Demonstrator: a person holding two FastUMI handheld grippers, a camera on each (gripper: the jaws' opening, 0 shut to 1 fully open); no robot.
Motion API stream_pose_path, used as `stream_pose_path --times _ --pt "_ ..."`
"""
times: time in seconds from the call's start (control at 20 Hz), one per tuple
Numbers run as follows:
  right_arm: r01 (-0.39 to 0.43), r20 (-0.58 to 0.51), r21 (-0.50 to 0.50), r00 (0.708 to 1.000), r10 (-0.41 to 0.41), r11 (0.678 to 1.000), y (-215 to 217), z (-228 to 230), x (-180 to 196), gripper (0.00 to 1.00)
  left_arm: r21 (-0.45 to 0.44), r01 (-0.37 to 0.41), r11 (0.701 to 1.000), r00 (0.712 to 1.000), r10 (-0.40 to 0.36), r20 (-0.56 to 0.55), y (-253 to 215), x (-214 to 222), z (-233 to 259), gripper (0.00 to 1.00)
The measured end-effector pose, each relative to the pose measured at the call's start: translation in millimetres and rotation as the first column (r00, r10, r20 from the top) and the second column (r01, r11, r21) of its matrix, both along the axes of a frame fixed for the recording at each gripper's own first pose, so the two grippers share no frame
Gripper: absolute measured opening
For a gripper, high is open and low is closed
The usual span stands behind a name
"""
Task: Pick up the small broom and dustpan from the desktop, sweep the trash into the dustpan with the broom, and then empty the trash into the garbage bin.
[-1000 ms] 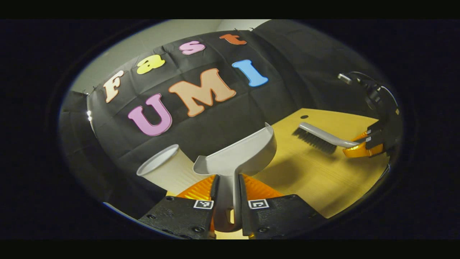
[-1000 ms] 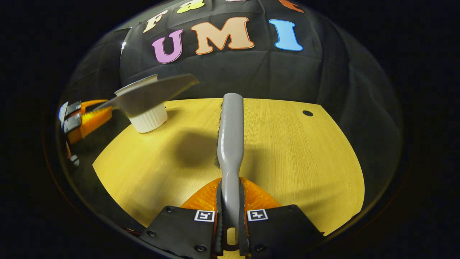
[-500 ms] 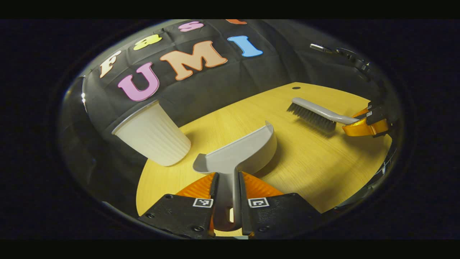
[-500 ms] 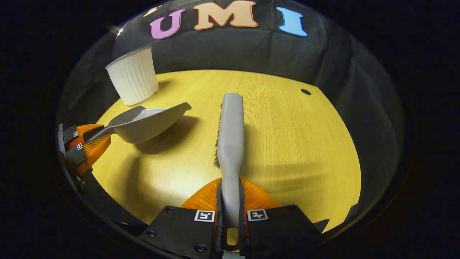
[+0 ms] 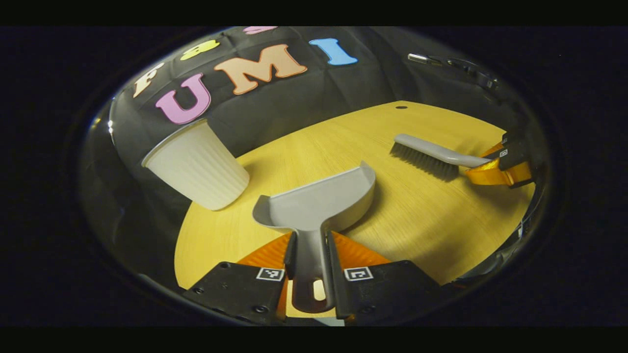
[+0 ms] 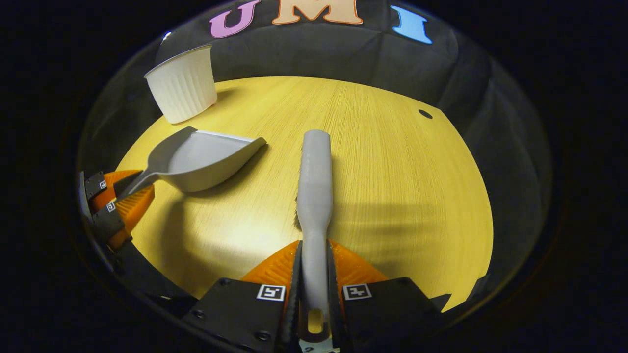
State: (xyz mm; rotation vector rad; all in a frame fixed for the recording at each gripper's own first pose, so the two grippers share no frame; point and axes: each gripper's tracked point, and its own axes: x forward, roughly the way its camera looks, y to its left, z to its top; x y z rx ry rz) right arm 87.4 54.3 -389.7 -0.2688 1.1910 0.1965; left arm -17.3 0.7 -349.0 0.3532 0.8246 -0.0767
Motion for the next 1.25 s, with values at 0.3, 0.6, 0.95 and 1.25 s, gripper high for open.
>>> stream_pose_path --times 0.3,0.6,0.95,1.25 --pt "-0.022 0.017 0.027 1.0 0.021 0.999 5.3 9.7 -2.5 0.83 -0.065 -0.022 0.998 1.0 0.022 0.0 -13.9 -12.2 3.0 0.74" --pt "-0.046 0.214 0.103 0.976 0.023 0.994 2.2 67.0 12.8 1.0 -0.048 -0.093 0.995 0.982 0.099 0.161 -13.5 -7.5 59.0 0.92" --pt "-0.178 0.577 0.285 0.817 -0.02 0.942 15.7 204.9 22.4 1.0 -0.188 -0.15 0.971 0.854 0.223 0.471 -42.9 15.2 199.1 0.91" --pt "-0.163 0.789 0.347 0.583 -0.194 0.924 13.2 306.2 32.5 1.0 -0.248 -0.033 0.968 0.735 0.192 0.651 -40.8 39.8 293.2 0.92"
